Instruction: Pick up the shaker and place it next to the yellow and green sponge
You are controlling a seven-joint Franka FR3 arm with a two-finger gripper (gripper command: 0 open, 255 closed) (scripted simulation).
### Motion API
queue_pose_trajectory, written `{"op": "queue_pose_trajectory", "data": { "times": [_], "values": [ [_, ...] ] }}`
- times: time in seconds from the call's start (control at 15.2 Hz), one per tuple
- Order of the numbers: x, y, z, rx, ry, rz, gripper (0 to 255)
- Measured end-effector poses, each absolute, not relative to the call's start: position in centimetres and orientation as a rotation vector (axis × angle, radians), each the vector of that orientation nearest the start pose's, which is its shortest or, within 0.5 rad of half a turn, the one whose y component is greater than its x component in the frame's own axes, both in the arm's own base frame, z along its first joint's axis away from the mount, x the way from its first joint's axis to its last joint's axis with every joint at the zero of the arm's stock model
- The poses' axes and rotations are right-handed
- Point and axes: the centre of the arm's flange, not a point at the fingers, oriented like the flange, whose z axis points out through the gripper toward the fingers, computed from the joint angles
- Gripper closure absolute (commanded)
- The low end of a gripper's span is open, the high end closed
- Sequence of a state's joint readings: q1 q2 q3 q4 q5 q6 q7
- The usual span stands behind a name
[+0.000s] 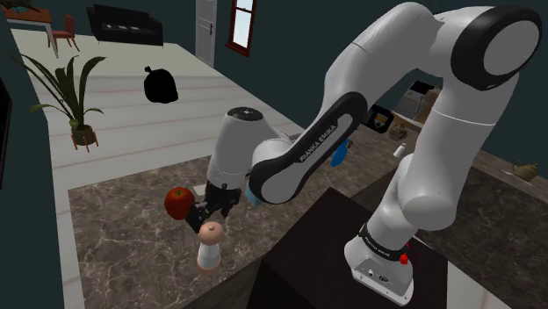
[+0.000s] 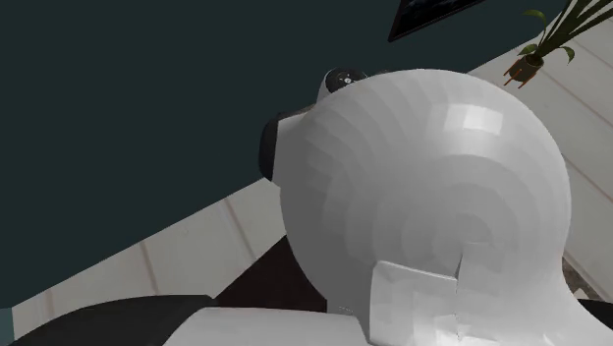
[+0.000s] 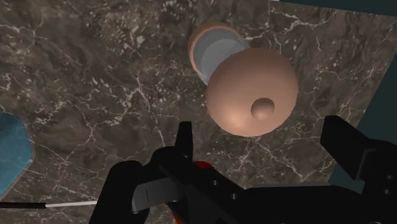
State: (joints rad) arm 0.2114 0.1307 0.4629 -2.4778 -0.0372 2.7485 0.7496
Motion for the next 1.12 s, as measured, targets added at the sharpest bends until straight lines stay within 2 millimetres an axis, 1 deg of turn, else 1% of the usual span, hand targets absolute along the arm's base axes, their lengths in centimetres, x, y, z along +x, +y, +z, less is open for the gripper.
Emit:
{"op": "queue_pose_trajectory", "data": {
  "times": [0.26, 0.4, 0.73, 0.79, 1.12],
  "values": [
    [38.4, 31.4, 24.0, -3.005, 0.075, -0.137, 0],
    [38.5, 31.4, 23.4, -3.005, 0.075, -0.137, 0],
    [38.5, 31.5, 23.1, -3.005, 0.074, -0.137, 0],
    [38.5, 31.5, 23.1, -3.005, 0.074, -0.137, 255],
    [38.5, 31.5, 23.1, -3.004, 0.075, -0.138, 255]
  ]
}}
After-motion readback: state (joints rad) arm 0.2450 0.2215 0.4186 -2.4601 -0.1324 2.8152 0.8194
